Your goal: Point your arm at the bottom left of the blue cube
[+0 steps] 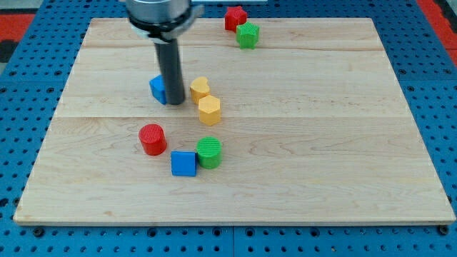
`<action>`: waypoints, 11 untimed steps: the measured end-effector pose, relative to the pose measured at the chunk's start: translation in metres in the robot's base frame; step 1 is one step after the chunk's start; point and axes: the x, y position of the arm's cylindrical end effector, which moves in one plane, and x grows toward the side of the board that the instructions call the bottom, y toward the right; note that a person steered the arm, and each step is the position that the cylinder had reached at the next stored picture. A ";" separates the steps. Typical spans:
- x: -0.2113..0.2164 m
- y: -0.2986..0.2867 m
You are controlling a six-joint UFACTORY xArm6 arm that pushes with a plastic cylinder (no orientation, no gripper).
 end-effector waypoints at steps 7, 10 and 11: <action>-0.001 -0.116; -0.011 -0.099; -0.011 -0.078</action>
